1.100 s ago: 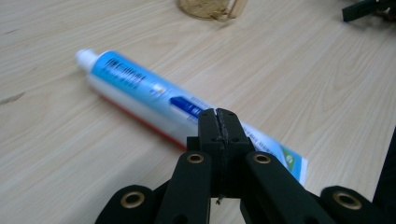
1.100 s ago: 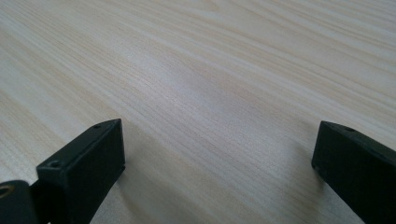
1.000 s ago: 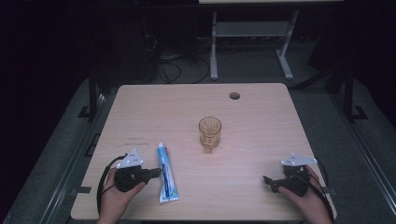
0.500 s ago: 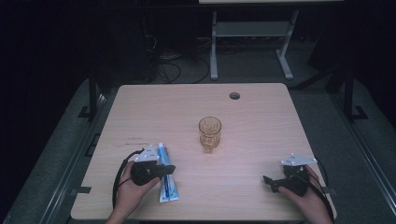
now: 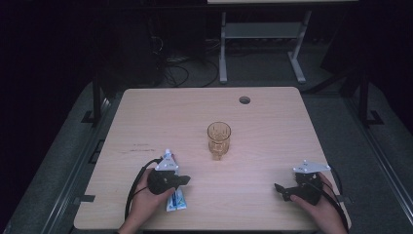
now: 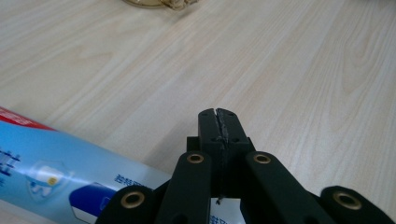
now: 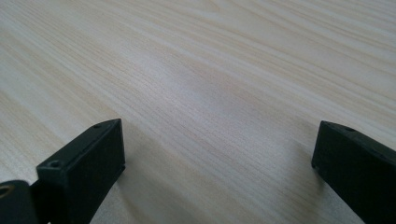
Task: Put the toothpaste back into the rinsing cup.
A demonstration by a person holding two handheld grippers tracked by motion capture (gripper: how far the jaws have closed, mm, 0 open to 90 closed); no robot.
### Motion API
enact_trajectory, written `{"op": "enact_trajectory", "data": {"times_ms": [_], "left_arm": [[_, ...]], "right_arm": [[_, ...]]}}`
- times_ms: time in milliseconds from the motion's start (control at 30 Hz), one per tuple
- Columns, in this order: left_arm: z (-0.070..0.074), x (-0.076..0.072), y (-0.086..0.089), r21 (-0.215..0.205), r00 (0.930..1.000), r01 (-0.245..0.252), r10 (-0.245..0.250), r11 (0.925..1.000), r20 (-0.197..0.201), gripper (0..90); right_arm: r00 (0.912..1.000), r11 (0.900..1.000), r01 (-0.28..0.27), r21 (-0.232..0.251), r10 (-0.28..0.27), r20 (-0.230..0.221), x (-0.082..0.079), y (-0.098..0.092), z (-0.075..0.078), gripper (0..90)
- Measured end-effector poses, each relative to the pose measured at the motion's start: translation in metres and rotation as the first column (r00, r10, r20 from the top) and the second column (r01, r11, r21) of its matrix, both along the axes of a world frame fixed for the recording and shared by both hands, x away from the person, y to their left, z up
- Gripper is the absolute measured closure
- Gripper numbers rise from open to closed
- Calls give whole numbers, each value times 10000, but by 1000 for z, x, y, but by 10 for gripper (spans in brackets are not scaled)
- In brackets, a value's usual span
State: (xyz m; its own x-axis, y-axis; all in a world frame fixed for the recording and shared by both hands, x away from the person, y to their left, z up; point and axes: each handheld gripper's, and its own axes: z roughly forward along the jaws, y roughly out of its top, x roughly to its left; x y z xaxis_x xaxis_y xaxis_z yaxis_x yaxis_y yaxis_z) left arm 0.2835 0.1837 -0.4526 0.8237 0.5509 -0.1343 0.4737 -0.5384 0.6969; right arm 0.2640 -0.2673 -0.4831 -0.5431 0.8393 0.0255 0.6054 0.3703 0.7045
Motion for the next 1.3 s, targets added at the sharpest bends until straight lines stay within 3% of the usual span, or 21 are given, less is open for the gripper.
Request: {"op": "enact_trajectory", "data": {"times_ms": [267,467,667,1300], "left_arm": [[-5,-1,0,428,9998,-83,90,9991,-175,900],[-4,-3,5,308,9995,-151,159,9994,-274,900],[-3,-7,13,446,9992,-315,325,9985,-229,900],[2,-14,55,709,9911,-1322,1329,9887,-50,900]], "right_arm": [[10000,10000,0,3,0,-1,0,0,0,18],[10000,10000,2,0,-2,-1,0,0,0,18],[10000,10000,2,4,-2,-1,0,0,0,18],[10000,10000,0,5,0,-3,0,0,0,18]]}}
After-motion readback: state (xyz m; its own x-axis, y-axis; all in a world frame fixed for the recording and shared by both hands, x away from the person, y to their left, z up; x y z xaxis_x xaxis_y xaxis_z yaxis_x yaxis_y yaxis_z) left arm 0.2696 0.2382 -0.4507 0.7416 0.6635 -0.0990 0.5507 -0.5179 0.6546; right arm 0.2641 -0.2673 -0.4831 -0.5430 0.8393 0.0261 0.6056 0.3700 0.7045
